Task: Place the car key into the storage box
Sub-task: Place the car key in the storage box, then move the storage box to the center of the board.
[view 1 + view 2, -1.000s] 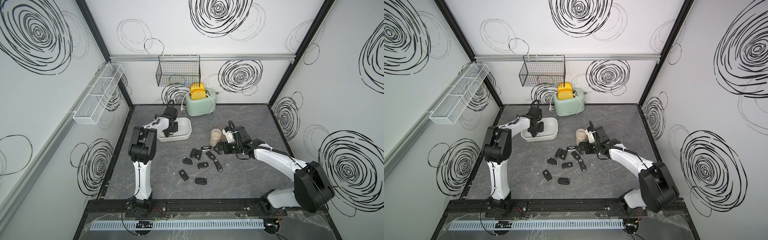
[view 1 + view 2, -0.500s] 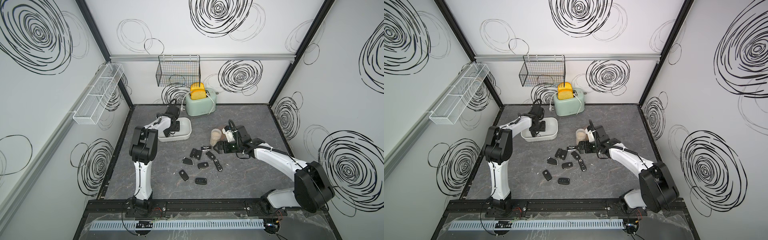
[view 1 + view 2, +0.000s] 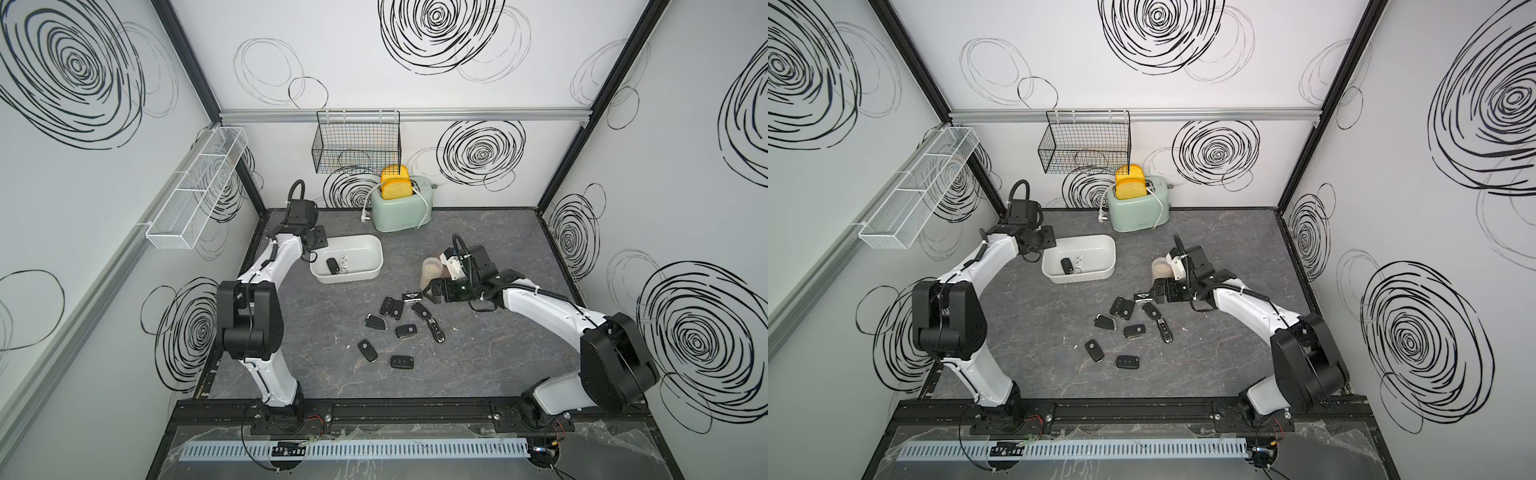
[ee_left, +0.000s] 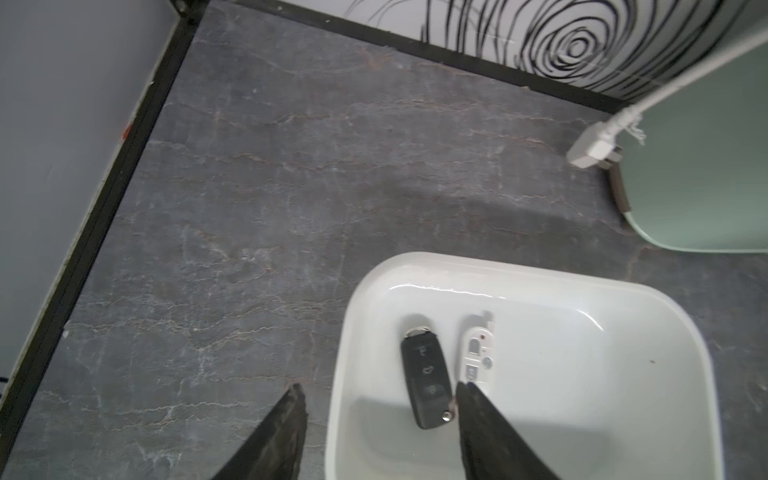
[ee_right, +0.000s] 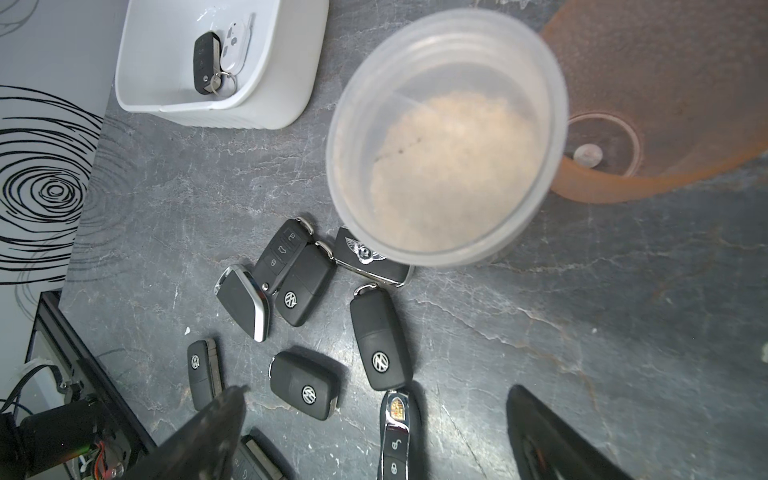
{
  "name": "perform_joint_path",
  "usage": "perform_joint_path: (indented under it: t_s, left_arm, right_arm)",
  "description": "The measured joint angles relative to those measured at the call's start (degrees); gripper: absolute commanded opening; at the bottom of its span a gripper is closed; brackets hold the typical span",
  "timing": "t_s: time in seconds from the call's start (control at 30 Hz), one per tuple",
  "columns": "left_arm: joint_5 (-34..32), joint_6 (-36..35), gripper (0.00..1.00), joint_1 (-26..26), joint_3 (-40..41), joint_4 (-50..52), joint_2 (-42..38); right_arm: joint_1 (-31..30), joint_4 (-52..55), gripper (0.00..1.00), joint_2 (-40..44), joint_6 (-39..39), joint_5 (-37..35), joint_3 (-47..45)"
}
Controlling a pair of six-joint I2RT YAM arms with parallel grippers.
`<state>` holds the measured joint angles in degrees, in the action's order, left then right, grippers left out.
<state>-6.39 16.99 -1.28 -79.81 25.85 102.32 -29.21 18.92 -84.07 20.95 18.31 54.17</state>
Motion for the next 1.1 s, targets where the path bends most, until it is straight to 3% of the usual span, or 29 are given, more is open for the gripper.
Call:
perform_joint_path:
  t_s: [0.27,0.5,0.77,1.1]
  left_arm:
    - [4.81,0.13,0.57,-3.34,6.73,-2.82,0.0]
    - [7.98,-0.24,0.39,-3.28,7.19,-6.16,0.57]
    - [8.41,-0.44,0.32,-3.28,7.19,-6.69,3.69]
    - [7.13,-2.03,0.12,-0.76,7.19,-6.56,5.03]
  right_arm:
    - [0.0,1.92,0.99,-0.98,-0.63,0.52,2.14]
    - [0.0,3.02,0.99,-1.81,-0.81,0.83,2.43]
    - [-0.02,3.41,0.99,-1.95,-0.79,0.81,2.43]
    - [-0.02,3.41,0.99,-1.79,-0.79,0.72,2.4]
